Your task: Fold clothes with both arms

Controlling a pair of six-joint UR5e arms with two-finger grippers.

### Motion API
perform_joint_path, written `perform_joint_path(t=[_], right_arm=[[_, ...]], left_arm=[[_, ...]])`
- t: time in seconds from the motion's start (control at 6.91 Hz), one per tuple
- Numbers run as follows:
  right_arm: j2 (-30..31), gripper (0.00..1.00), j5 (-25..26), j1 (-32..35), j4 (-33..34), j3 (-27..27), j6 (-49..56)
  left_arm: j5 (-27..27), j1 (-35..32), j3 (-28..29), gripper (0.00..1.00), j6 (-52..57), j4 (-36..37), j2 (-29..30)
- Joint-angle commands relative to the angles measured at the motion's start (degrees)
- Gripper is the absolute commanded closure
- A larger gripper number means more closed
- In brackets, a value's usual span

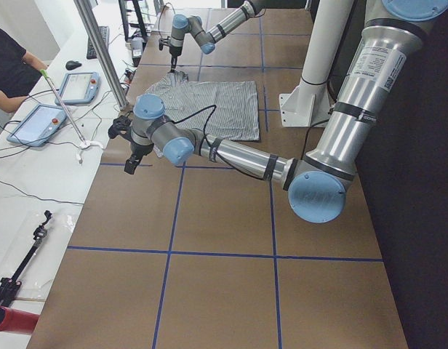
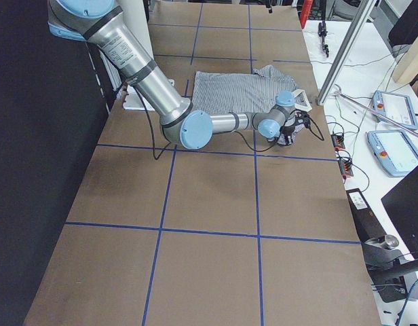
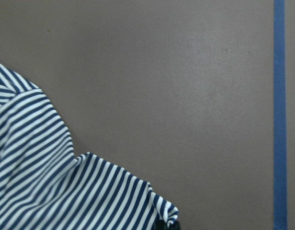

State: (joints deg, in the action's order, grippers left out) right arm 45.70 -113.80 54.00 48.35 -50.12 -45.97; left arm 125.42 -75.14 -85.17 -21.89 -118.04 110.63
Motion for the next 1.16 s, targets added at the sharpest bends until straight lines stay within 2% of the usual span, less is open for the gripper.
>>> perform_joint_path(t=[0.0, 0.14, 0.43, 0.58, 0.87, 1.01], right_arm=[[0.3, 1.0, -7.2, 1.4, 0.2, -6.3, -0.3], [-0.3, 1.0, -8.1, 1.0, 2.3, -8.7, -0.6], [-5.2, 1.0, -6.9, -2.2, 7.3, -8.9, -2.0], [-7.6, 1.0, -2.3, -4.2, 9.1, -8.3, -2.4], [-12.9, 1.0, 3.8, -6.7, 9.4, -1.8, -2.5], [-13.7, 0.95, 4.7, -6.9, 9.3, 0.1, -2.5]], left_arm=[[0.0, 0.0, 0.1, 0.0, 0.0, 0.0, 0.1], [0.0, 0.0, 0.0, 0.0, 0.0, 0.0, 0.1], [0.0, 0.0, 0.1, 0.0, 0.1, 0.0, 0.1], [0.0, 0.0, 0.2, 0.0, 0.2, 0.0, 0.1], [0.0, 0.0, 0.3, 0.0, 0.2, -0.1, 0.1], [0.0, 0.0, 0.3, 0.0, 0.2, -0.1, 0.3]])
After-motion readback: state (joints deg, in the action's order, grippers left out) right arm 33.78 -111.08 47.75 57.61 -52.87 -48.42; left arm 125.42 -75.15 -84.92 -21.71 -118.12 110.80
